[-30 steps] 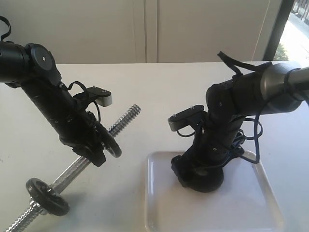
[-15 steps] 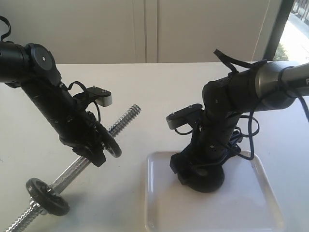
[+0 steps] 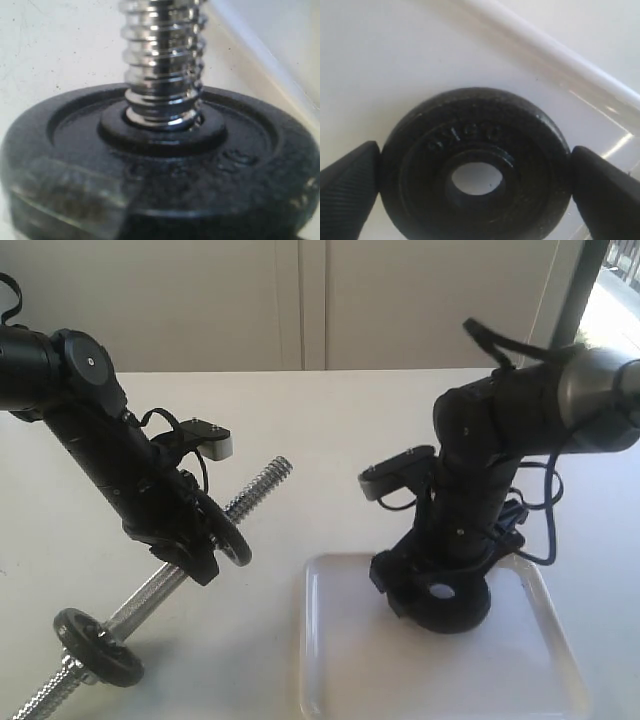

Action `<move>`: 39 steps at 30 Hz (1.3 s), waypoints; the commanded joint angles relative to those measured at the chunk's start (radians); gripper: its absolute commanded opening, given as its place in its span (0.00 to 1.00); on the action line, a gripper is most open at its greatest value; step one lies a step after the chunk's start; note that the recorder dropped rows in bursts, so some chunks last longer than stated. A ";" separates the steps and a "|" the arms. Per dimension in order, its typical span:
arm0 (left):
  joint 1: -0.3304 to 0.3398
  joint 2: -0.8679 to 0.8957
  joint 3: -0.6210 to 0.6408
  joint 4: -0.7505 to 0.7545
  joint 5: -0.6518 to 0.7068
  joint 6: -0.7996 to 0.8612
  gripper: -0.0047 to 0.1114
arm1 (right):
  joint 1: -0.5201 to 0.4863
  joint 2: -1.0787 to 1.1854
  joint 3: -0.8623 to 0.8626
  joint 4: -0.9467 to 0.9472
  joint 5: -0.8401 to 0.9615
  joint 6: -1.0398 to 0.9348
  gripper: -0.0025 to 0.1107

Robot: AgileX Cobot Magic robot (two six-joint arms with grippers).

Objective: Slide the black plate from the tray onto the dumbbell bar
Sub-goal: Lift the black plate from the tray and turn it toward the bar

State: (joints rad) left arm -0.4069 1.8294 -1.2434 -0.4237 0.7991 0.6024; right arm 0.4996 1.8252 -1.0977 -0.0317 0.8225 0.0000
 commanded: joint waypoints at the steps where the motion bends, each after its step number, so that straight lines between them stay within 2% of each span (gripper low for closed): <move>1: -0.004 -0.047 -0.012 -0.068 0.046 0.008 0.04 | -0.014 -0.102 -0.045 -0.013 -0.009 0.000 0.02; 5: -0.004 -0.047 -0.012 -0.068 0.060 0.021 0.04 | -0.030 -0.134 -0.069 -0.013 -0.011 -0.007 0.02; 8: -0.004 -0.047 -0.012 -0.074 0.069 0.029 0.04 | -0.060 -0.139 -0.091 0.062 0.000 -0.086 0.02; 17: -0.004 -0.047 -0.012 -0.095 0.105 0.055 0.04 | -0.249 -0.137 -0.127 0.585 0.047 -0.530 0.02; 21: -0.004 -0.047 -0.012 -0.144 0.134 0.098 0.04 | -0.366 -0.107 -0.127 0.929 0.191 -0.793 0.02; 26: -0.004 -0.047 -0.012 -0.159 0.154 0.111 0.04 | -0.461 -0.031 -0.127 1.192 0.393 -0.923 0.02; 29: -0.004 -0.047 -0.012 -0.173 0.163 0.111 0.04 | -0.476 0.019 -0.118 1.350 0.399 -1.007 0.02; 34: -0.004 -0.047 -0.012 -0.175 0.167 0.116 0.04 | -0.461 0.083 -0.111 1.390 0.399 -1.011 0.02; 39: -0.004 -0.047 -0.012 -0.199 0.173 0.139 0.04 | -0.454 0.131 -0.085 1.580 0.399 -1.046 0.02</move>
State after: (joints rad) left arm -0.4069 1.8272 -1.2434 -0.4872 0.8767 0.7451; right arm 0.0402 1.9495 -1.1877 1.3800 1.1825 -1.0088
